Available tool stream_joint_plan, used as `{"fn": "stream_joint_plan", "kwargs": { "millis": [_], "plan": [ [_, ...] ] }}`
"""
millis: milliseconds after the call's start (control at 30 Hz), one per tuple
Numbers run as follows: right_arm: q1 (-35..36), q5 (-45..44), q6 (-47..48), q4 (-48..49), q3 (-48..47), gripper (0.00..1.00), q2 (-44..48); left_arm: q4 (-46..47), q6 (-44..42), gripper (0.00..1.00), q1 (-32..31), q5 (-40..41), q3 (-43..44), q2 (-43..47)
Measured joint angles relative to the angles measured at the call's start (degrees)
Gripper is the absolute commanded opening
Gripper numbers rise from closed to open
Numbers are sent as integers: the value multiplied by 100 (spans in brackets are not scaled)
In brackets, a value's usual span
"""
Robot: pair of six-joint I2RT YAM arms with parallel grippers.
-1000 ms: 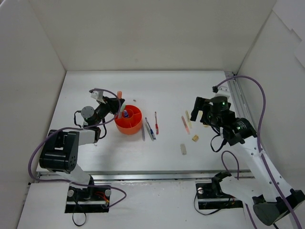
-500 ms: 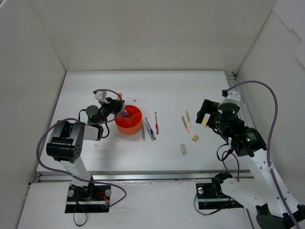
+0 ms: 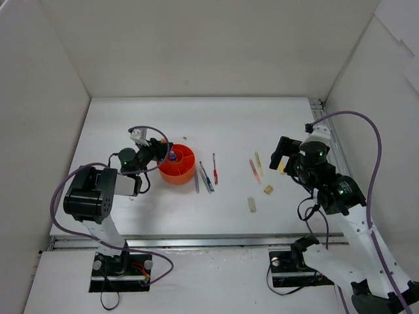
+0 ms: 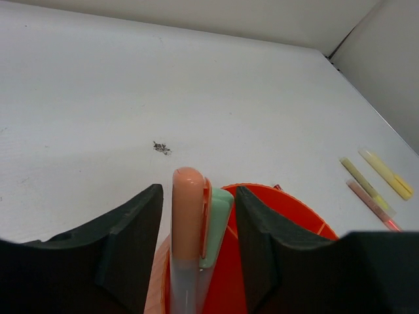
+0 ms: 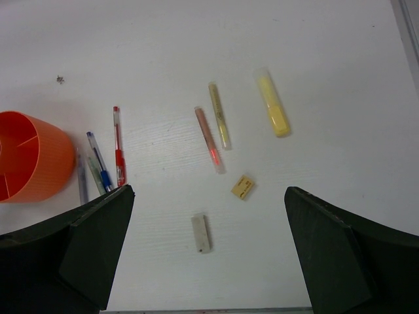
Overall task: Sort the stationery into containers
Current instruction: Place the stationery in the storage box, then pick up the stationery from the center of the board.
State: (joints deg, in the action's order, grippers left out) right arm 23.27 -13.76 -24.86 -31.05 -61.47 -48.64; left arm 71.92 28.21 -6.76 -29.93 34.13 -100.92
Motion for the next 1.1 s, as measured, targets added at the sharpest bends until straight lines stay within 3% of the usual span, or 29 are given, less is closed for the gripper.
{"fn": "stream_joint_plan", "kwargs": {
  "millis": [233,333,400,433,467,700,800,933,1100],
  "plan": [
    [-4,-2,0,2,33,98,0,-2,4,53,0,26,-286,352],
    [-4,-2,-4,0,70,98,0,-2,-22,61,0,24,-385,636],
    [-4,-2,-7,0,90,98,0,0,-35,72,0,26,-433,852],
    [-4,-2,-9,0,94,98,0,2,-48,90,0,24,-455,949],
    [-4,-2,-13,0,94,98,0,9,-76,100,0,24,-483,1047],
    [-4,-39,-48,2,96,98,-138,-203,-101,99,0,-31,-452,1939],
    [-9,-39,-63,2,101,98,-249,-1419,-271,99,-35,2,313,2293],
    [-11,-50,-68,2,109,98,-280,-3891,-627,99,-160,330,1853,2511],
    [-114,-192,-160,0,111,98,-525,-5727,-949,99,-343,925,2072,3394]
  ]
}}
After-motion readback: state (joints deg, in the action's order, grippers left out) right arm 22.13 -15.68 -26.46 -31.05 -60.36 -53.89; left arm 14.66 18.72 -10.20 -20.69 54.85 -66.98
